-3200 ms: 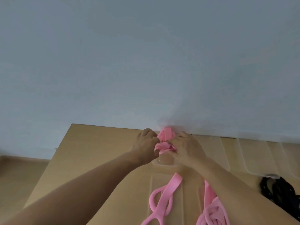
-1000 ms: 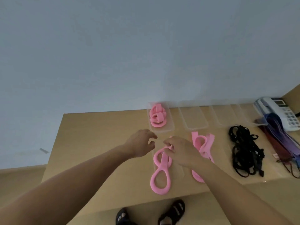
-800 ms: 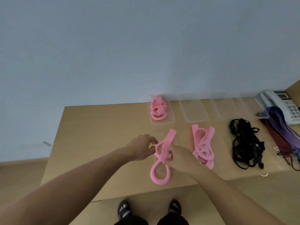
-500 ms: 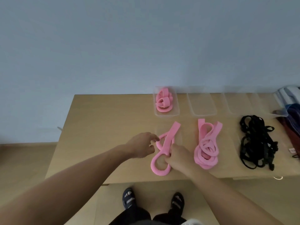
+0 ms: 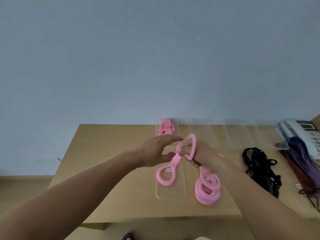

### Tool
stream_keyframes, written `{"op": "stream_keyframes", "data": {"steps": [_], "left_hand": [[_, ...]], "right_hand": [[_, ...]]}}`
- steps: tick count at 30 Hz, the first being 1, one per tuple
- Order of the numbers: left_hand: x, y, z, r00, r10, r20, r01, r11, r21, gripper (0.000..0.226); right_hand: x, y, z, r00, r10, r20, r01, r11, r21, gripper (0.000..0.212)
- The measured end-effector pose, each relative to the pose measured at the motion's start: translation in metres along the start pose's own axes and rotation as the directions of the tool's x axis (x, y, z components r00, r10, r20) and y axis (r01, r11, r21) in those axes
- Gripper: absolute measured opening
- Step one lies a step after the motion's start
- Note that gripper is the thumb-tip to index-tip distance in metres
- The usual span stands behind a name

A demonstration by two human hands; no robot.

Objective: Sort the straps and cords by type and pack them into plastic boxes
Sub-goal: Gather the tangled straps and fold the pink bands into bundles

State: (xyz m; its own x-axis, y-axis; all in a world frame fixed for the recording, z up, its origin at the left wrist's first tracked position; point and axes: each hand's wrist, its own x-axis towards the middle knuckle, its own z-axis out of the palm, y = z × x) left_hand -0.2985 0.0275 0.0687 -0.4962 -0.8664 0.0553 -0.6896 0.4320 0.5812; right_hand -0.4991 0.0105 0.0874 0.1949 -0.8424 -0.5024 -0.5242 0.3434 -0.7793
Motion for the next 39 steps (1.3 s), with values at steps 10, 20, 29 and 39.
{"op": "stream_keyframes", "data": {"steps": [10, 20, 29, 39], "left_hand": [[0.036, 0.050, -0.038, 0.996, 0.010, -0.090, -0.032, 0.967, -0.251, 0.013], [0.042, 0.053, -0.053, 0.956, -0.295, 0.000, 0.224, 0.727, -0.650, 0.011], [0.035, 0.066, -0.069, 0.928, -0.317, 0.196, 0.342, 0.517, -0.785, 0.055], [0.020, 0.069, -0.074, 0.978, -0.182, 0.100, 0.193, 0.625, -0.756, 0.031]], "right_hand": [[-0.027, -0.030, -0.040, 0.995, -0.055, 0.080, 0.064, 0.991, -0.118, 0.018], [-0.032, -0.048, -0.054, 0.836, -0.482, -0.263, 0.501, 0.865, 0.008, 0.022], [-0.033, -0.052, -0.043, 0.653, -0.722, -0.228, 0.654, 0.690, -0.311, 0.032], [-0.051, -0.052, -0.055, 0.842, -0.530, -0.101, 0.530, 0.847, -0.020, 0.032]]}}
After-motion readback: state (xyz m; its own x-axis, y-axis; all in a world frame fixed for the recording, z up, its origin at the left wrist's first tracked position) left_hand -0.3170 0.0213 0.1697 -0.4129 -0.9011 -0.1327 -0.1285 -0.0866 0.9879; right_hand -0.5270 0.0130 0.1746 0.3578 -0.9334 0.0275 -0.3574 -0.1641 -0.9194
